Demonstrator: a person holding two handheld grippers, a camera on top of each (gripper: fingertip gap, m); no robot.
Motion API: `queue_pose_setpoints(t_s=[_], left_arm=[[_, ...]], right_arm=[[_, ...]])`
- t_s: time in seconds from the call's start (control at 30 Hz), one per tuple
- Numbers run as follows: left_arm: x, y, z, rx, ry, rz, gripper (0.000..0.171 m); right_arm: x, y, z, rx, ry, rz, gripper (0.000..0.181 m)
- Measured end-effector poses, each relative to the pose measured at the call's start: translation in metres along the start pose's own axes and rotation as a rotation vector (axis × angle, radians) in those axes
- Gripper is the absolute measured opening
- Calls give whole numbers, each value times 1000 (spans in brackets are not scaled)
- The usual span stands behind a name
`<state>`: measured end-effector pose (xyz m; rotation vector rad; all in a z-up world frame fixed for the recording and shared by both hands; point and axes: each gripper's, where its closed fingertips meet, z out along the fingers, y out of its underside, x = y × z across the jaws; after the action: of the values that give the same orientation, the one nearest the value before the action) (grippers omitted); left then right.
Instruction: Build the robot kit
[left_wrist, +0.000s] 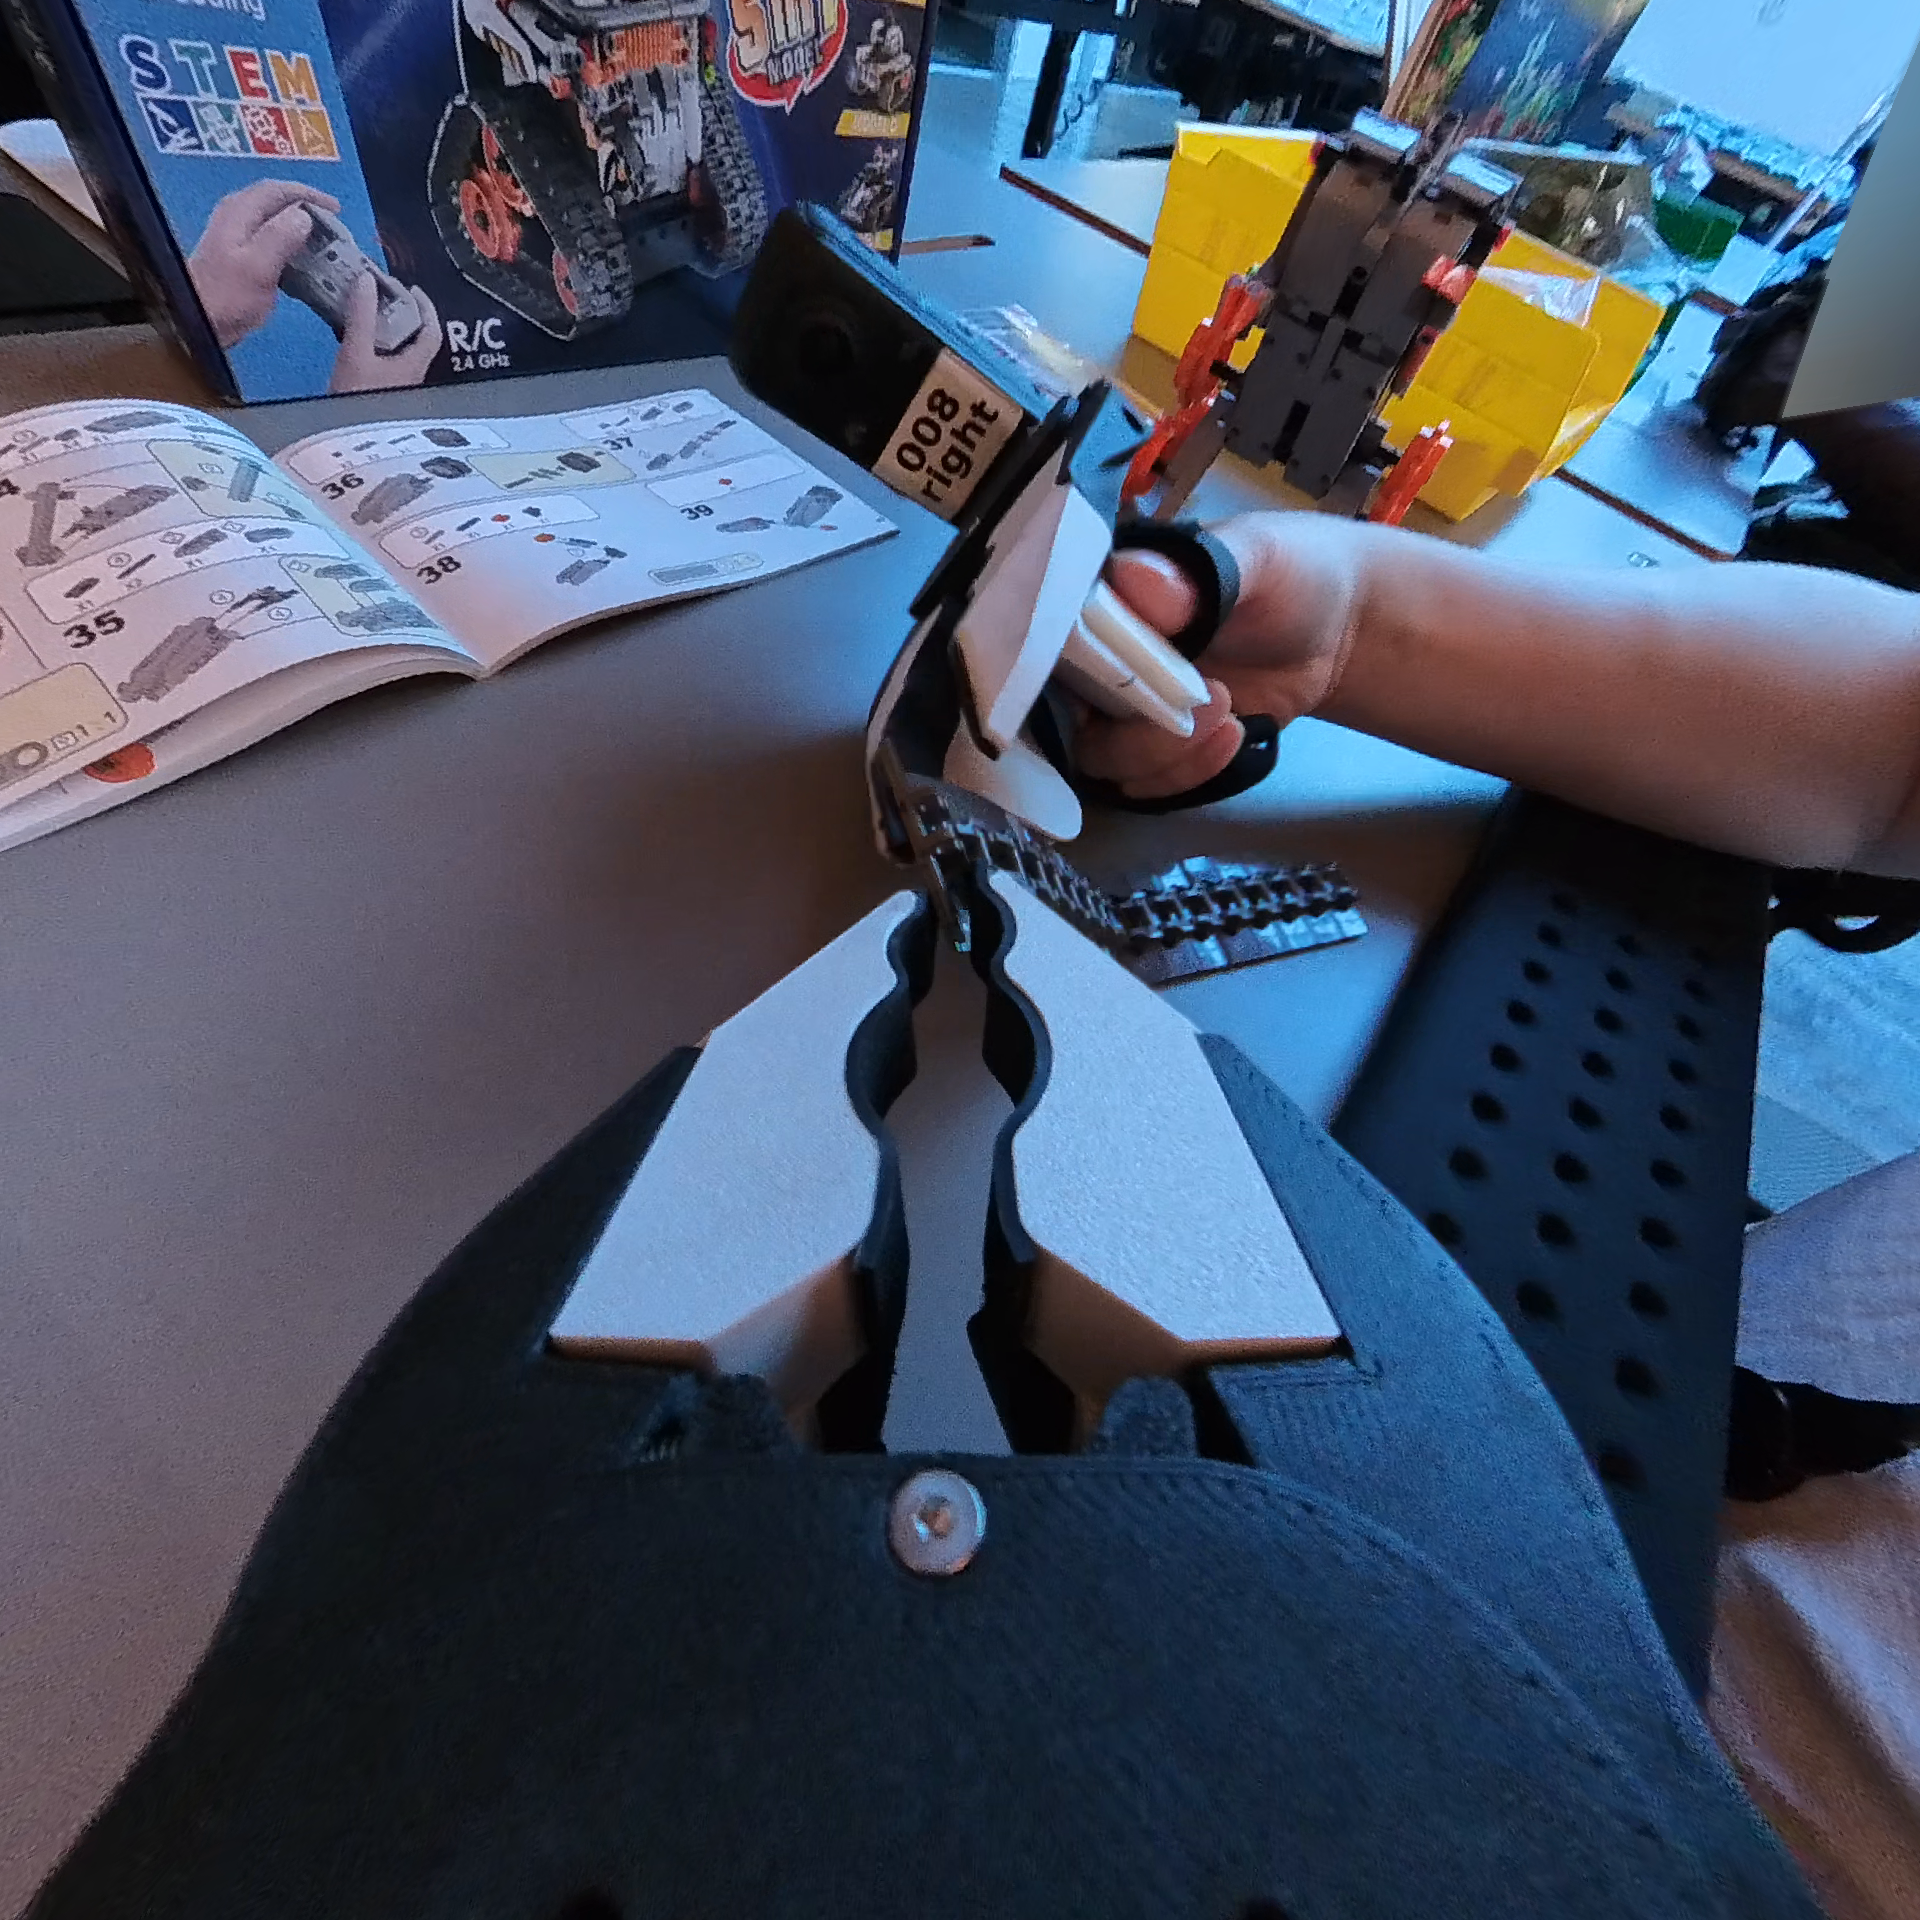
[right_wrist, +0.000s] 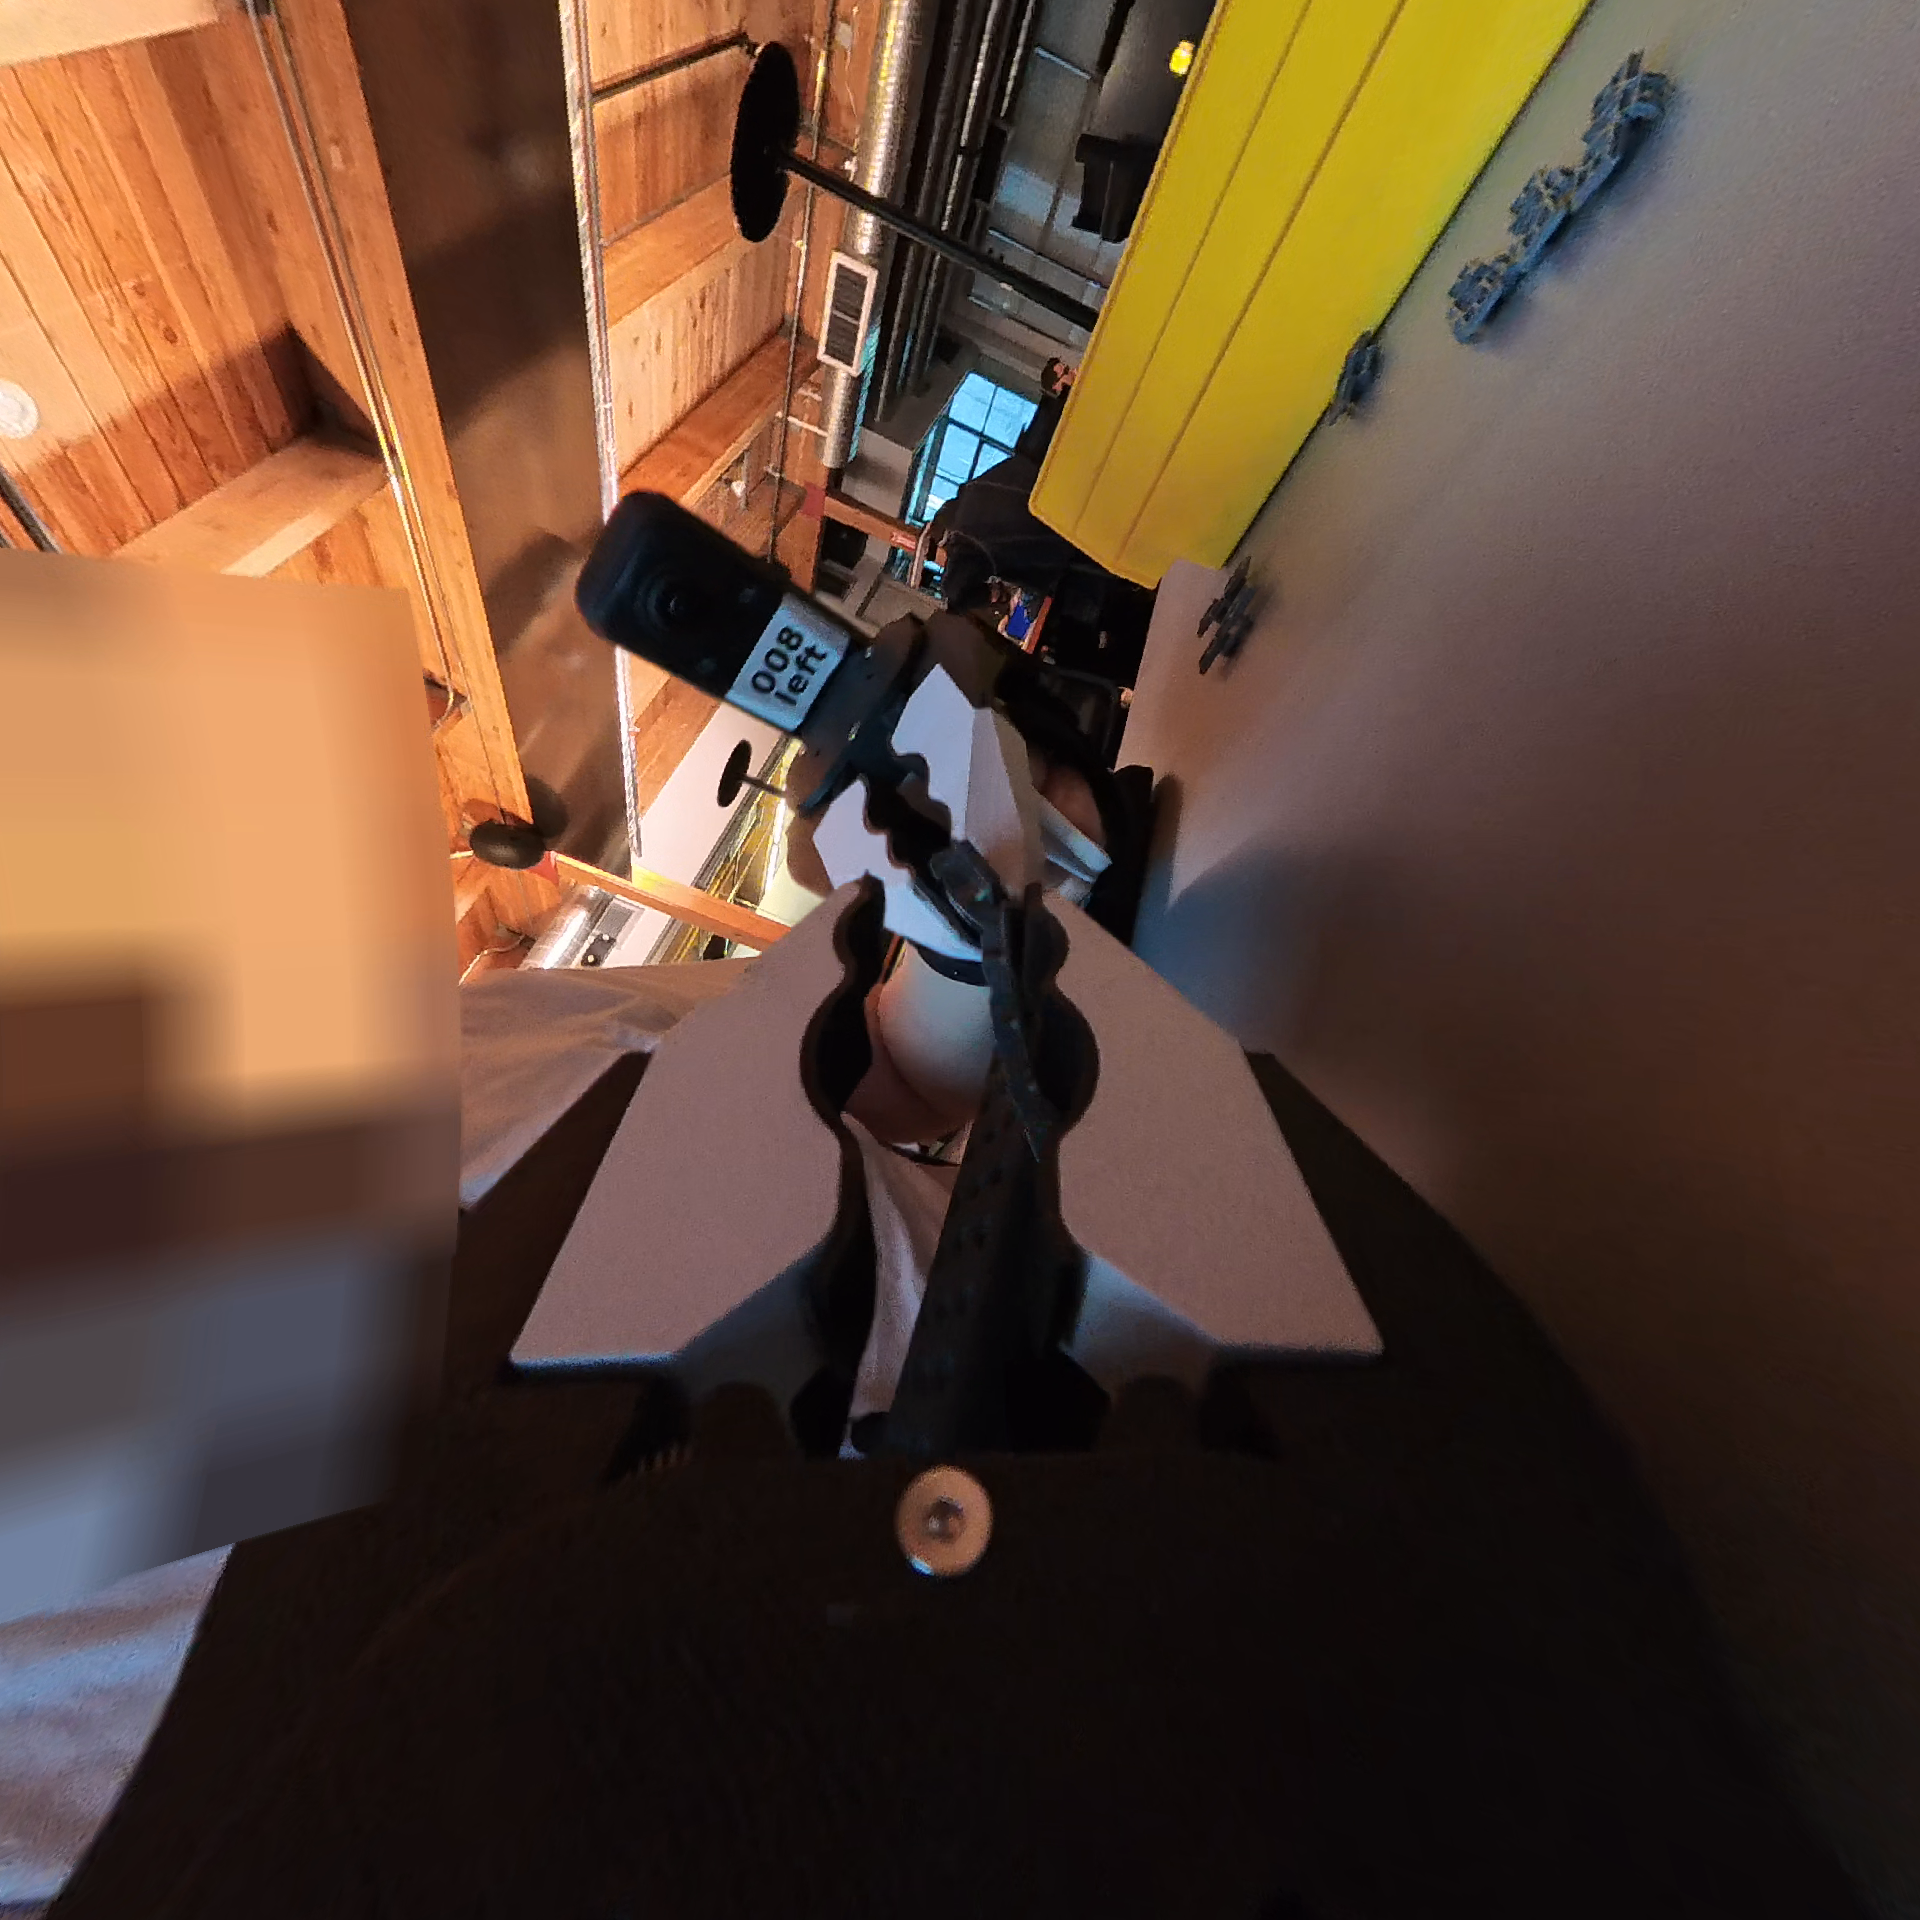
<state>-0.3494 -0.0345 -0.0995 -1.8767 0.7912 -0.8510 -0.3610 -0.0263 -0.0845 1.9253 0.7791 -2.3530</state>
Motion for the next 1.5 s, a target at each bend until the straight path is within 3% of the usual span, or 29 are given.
queue_pose_setpoints(t_s=[0.23, 0.57, 1.5], left_arm=[[1, 4, 5, -39, -45, 62, 4], [-4, 15, 10, -120, -127, 171, 4], [-6, 19, 14, -157, -166, 211, 3]], right_arm=[[5, -4, 1, 38, 90, 55, 27], [24, 7, -4, -15, 224, 78, 27], [23, 11, -6, -20, 132, 209, 22]])
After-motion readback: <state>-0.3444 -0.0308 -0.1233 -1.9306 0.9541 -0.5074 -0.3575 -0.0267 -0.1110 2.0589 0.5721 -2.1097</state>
